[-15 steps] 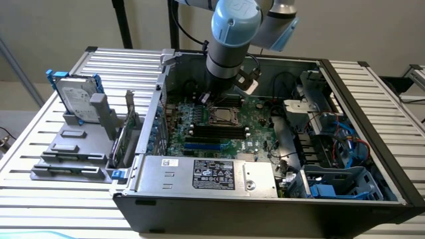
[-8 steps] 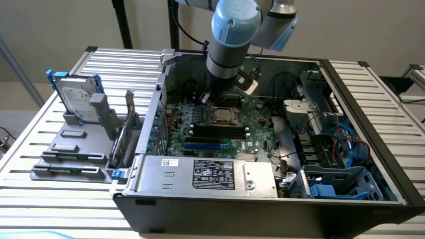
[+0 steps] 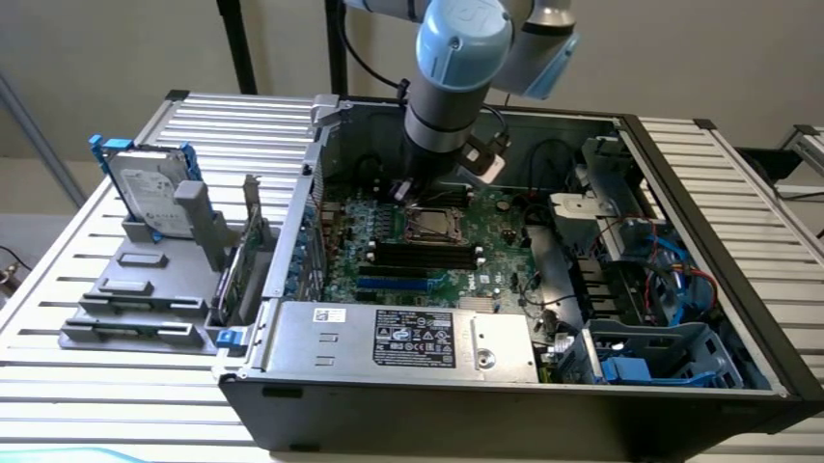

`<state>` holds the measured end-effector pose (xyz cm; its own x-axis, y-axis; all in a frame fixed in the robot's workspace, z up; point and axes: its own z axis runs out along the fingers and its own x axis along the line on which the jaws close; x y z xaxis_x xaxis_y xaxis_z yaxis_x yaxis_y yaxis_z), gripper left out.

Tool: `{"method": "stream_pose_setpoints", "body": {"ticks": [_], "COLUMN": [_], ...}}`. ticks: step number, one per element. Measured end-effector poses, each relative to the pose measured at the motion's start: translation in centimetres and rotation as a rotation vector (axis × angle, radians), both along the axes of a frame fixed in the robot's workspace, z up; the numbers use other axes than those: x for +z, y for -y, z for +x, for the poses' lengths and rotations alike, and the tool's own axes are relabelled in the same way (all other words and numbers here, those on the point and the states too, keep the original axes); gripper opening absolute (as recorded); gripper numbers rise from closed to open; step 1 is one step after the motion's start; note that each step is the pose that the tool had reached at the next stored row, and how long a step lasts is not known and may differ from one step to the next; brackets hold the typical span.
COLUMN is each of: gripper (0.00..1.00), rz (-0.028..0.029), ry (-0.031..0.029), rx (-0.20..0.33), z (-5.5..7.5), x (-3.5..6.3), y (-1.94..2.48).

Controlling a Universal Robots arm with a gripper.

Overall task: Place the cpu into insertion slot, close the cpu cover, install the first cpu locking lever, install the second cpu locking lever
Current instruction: 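Install the first cpu locking lever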

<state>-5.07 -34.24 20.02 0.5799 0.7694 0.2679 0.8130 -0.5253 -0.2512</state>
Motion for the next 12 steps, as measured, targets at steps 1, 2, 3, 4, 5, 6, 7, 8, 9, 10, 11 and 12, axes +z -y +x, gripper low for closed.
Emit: {"method": "stream_pose_setpoints", "body": {"ticks": [1, 2, 3, 4, 5, 6, 7, 8, 9, 10, 11, 12], "gripper": [0.11, 0.11, 0.11, 0.11, 0.11, 0.11, 0.11, 0.11, 0.11, 0.11, 0.11, 0.11], "rz": [-0.0011, -0.0021, -0.0031, -0.0040, -0.0048, -0.0055, -0.0062, -0.0067, -0.0072, -0.0076, -0.0082, -0.0087], "ry": [-0.0003, -0.0005, -0.0008, -0.0010, -0.0012, -0.0014, -0.0015, -0.0015, -0.0016, -0.0017, -0.0019, -0.0019], "rx": [0.000, 0.000, 0.000, 0.000, 0.000, 0.000, 0.000, 0.000, 0.000, 0.000, 0.000, 0.000], "z": [0.12, 0.21, 0.32, 0.41, 0.50, 0.56, 0.61, 0.64, 0.68, 0.71, 0.74, 0.76], "x": [0.00, -0.01, -0.01, -0.02, -0.02, -0.03, -0.04, -0.05, -0.06, -0.07, -0.07, -0.08], "y": [0.00, 0.00, 0.00, 0.00, -0.01, -0.02, -0.04, -0.06, -0.09, -0.12, -0.17, -0.22]}}
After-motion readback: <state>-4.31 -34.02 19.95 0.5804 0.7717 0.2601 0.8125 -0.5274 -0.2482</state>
